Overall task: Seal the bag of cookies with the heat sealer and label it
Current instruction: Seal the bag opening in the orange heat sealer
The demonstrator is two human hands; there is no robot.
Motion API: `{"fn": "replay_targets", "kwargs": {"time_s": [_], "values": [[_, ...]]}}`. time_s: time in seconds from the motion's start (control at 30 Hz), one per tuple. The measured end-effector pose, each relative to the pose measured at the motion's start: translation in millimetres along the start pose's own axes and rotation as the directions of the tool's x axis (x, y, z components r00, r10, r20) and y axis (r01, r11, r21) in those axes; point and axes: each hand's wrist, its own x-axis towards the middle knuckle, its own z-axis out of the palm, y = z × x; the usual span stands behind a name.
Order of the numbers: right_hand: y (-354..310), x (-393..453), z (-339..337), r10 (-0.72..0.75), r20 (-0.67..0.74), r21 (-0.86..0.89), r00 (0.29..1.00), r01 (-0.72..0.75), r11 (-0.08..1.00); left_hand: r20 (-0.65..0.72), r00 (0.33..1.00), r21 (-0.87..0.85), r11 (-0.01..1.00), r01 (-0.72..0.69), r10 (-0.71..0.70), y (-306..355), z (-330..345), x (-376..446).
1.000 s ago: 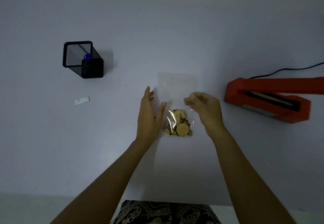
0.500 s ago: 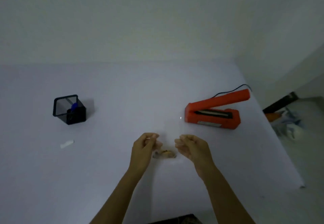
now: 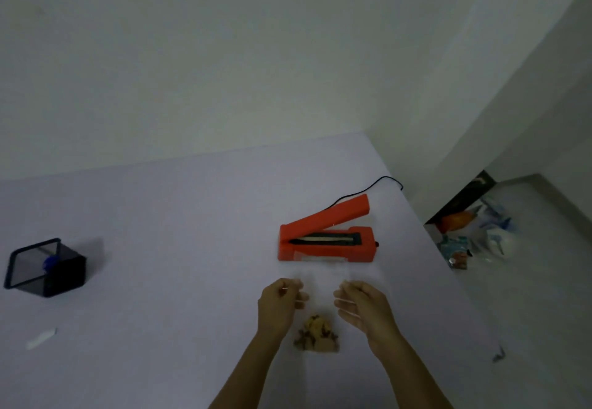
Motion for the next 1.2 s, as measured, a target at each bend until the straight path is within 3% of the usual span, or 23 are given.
{"fn": "replay_targets", "kwargs": {"time_s": [0.17, 0.47, 1.03, 1.13, 1.2], "values": [[-18, 47, -26, 0.03, 0.004, -0.054, 1.0, -0.03, 0.998, -0.039, 0.995, 0.022, 0.995, 0.096, -0.095, 8, 43, 24], [-30, 72, -17, 0.048, 0.055, -0.083, 0.997, -0.043, 0.996, -0.16, 0.982, 0.055, 0.992, 0.112, -0.102, 15, 55, 48], [-33, 87, -15, 0.081, 0.09, -0.158, 0.993, -0.066, 0.985, -0.142, 0.976, -0.004, 0.986, 0.165, -0.164, 16, 57, 62], [-41, 80, -14, -0.096, -0.065, -0.385, 0.993, 0.064, 0.921, -0.14, 0.976, -0.003, 0.986, 0.166, -0.165, 18, 57, 62], [-56, 69, -14, -0.333, -0.218, -0.478, 0.917, 0.197, 0.856, -0.145, 0.976, 0.015, 0.986, 0.166, -0.162, 19, 56, 62]]}}
